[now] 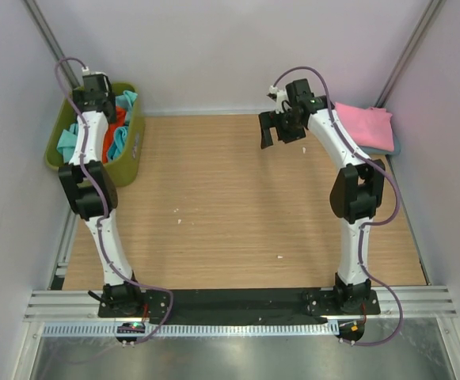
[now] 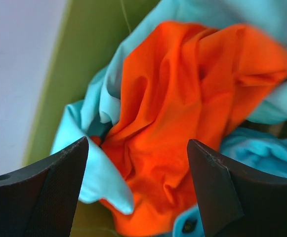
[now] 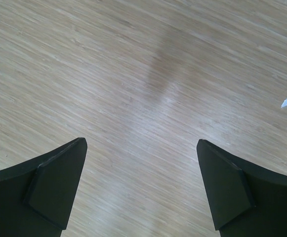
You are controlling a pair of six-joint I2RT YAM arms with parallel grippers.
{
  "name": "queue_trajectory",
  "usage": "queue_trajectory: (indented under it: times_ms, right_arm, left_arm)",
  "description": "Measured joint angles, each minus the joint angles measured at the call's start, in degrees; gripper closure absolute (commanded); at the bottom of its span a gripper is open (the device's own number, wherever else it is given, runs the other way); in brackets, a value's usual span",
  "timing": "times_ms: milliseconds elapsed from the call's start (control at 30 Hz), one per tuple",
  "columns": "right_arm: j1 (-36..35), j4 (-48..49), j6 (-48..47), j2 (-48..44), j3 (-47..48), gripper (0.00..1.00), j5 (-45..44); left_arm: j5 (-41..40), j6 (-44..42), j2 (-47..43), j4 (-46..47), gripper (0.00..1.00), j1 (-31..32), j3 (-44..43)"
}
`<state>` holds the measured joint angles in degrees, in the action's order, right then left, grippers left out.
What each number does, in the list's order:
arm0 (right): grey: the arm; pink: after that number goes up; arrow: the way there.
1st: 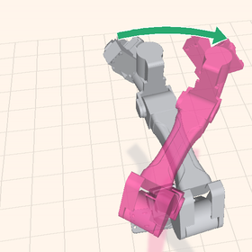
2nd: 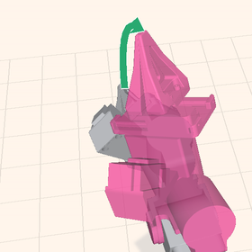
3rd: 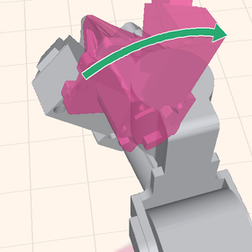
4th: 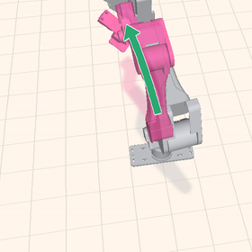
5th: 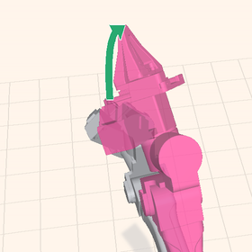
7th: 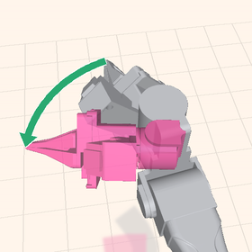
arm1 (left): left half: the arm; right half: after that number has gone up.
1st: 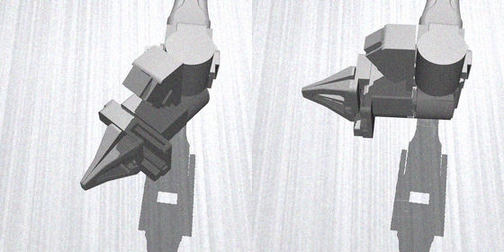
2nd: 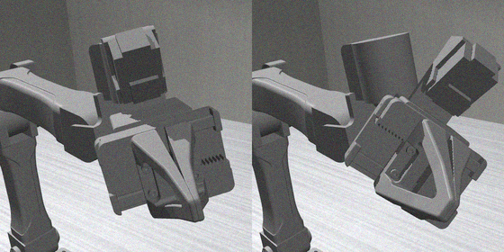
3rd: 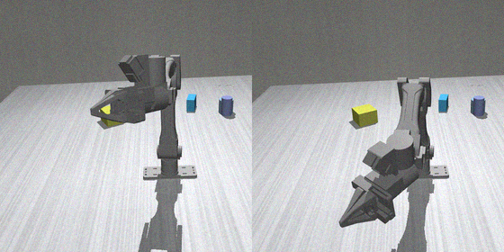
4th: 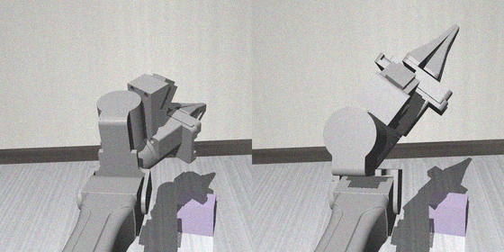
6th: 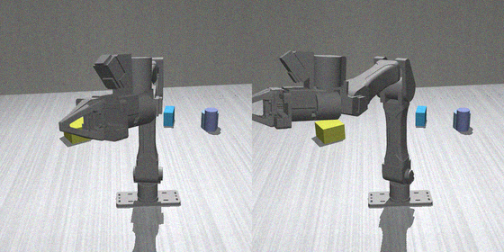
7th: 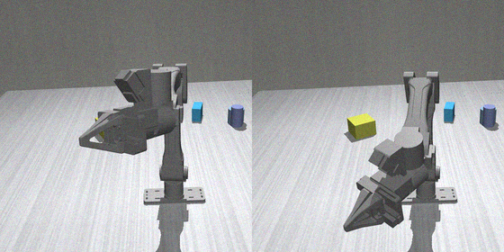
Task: Fold and stack the t-shirts
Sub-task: Grab the tshirt from the pile
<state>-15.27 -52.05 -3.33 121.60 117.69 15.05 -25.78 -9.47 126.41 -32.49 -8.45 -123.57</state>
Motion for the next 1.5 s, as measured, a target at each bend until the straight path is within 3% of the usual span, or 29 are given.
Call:
queue_trajectory:
  times_ms: [233, 300, 467, 933, 1300, 1500]
  right_arm:
    - [0.0, -4.4, -1.5, 3.4, 5.4, 0.00, -0.1]
    - [-0.1, -5.2, -2.2, 3.5, 5.5, 0.00, -0.6]
    - [-1.6, -6.5, -3.2, 3.5, 5.5, 0.00, -2.0]
    - [-3.6, -6.8, -4.5, 5.9, 5.5, 0.00, -1.4]
    - [-3.4, -6.7, -4.7, 6.6, 5.5, 0.00, -1.3]
    - [-3.4, -6.7, -5.0, 6.6, 5.5, 0.00, -1.3]
  left_arm:
    - [3.2, 3.4, 8.3, -1.0, 0.22, -5.2, -1.9]
    - [3.9, 3.9, 10.4, -1.1, 0.34, -5.7, -2.6]
    - [7.2, 5.2, 13.5, -2.6, 0.39, -5.9, -5.4]
    - [9.5, 8.0, 6.6, -1.2, 0.36, -5.7, -1.5]
    - [9.5, 8.1, 4.7, -0.6, 0.40, -4.9, -1.0]
    - [9.5, 8.2, 5.8, -0.6, 0.49, -4.6, -1.0]
